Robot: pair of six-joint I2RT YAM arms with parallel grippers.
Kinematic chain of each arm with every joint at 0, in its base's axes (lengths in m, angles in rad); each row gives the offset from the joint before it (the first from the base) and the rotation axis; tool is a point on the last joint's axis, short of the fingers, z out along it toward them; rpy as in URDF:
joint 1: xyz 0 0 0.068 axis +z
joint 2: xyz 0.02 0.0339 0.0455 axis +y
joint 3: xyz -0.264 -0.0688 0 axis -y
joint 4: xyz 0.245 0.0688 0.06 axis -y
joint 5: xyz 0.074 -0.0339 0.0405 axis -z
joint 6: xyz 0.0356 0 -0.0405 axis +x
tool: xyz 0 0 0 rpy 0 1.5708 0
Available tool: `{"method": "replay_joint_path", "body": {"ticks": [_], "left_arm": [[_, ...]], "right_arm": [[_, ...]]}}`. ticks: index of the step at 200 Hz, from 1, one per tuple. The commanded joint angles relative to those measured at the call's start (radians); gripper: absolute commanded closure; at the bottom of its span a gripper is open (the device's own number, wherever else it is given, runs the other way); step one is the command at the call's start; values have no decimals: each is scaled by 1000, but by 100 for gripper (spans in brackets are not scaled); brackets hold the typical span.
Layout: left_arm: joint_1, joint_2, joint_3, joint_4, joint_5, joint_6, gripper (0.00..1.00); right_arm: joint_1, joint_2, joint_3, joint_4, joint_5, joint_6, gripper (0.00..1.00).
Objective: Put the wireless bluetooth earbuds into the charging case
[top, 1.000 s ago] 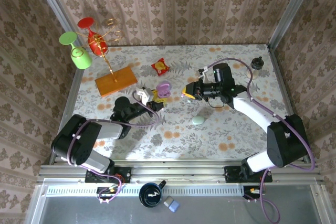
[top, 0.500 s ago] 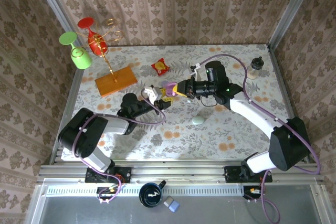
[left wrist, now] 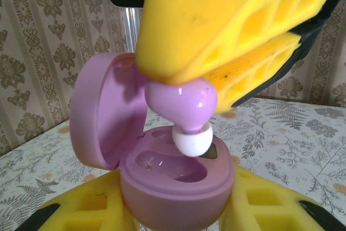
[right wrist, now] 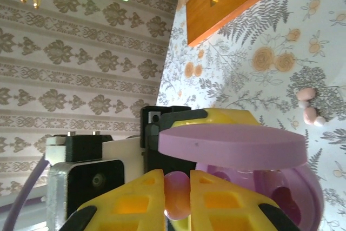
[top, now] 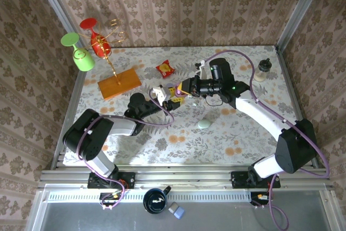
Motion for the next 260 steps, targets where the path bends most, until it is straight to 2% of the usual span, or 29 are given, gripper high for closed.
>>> {"method": "replay_joint_path", "body": {"ticks": [1, 128, 197, 260], "left_arm": [[-4, 2, 22, 36, 10, 21, 69], [-4, 11, 35, 36, -5, 12, 69], [3, -14, 18, 36, -7, 14, 70], [11, -18, 8, 38, -10, 18, 70]], "right_arm": [[7, 14, 34, -43, 40, -42, 84], [29, 53, 40, -19, 18, -24, 84], [30, 23, 66, -154, 116, -118, 65], [29, -17, 77, -167, 126, -156, 61]]}}
